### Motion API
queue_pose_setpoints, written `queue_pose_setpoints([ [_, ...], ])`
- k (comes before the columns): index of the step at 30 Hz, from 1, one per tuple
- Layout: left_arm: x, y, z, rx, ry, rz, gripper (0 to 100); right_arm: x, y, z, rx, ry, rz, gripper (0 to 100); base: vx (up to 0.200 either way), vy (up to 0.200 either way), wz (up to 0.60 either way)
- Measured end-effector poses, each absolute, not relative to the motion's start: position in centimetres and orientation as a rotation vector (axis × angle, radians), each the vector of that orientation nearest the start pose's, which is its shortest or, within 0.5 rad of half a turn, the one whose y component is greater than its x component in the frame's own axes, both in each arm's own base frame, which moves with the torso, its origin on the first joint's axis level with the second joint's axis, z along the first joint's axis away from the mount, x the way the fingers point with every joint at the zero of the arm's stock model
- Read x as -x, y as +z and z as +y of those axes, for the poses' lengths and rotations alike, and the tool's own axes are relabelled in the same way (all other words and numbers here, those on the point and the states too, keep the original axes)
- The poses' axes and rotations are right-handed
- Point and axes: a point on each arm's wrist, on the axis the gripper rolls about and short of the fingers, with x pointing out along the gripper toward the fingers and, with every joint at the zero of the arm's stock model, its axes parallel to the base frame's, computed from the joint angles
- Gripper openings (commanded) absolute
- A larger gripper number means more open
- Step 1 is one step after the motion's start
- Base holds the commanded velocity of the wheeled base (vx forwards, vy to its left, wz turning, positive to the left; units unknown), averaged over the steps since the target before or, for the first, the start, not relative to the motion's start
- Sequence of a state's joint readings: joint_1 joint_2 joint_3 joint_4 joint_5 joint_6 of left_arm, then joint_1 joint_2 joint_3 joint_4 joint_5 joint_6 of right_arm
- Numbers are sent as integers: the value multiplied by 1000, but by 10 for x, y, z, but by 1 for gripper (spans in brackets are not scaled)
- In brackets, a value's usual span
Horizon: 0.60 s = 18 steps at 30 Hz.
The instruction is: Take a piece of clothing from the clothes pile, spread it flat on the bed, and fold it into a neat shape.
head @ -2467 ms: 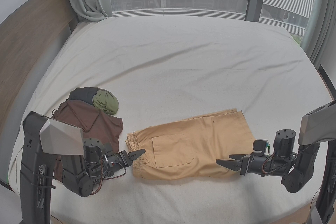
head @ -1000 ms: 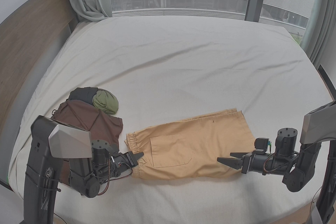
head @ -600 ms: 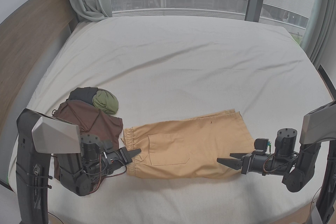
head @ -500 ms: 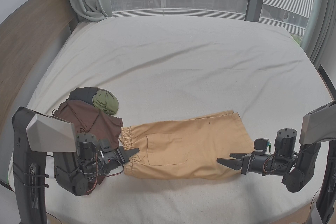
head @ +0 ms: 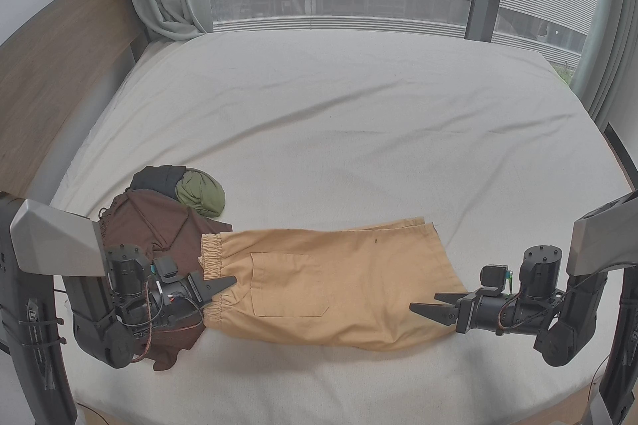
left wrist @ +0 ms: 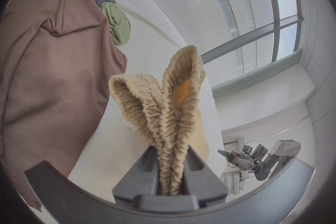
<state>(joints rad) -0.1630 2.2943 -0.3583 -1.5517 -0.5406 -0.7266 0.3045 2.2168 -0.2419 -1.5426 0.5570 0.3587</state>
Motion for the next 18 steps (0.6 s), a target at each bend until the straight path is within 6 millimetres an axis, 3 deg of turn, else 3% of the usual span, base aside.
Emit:
queue_pose_setpoints([
  [18, -284, 11, -31, 793, -506, 597, 0, -255, 7, 94, -386, 761, 593, 100, 0, 0, 0],
])
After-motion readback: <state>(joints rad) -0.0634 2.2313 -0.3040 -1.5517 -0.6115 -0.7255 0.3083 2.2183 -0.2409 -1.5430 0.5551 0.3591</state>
